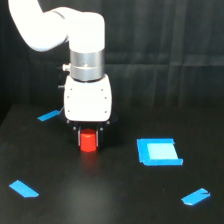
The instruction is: Pick up the red object from the table
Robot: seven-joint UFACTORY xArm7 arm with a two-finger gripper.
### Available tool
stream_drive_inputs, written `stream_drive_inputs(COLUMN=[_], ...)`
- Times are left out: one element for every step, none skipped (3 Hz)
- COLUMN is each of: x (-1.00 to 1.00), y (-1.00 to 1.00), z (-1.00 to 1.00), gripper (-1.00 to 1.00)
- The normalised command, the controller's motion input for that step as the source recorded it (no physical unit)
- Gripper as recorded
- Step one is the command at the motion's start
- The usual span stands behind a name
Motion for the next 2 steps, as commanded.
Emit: stream_drive_inputs(x=[0.04,-0.05], y=[-0.06,-0.04], z=[0.19,0.99], gripper=[-0.96,-0.95])
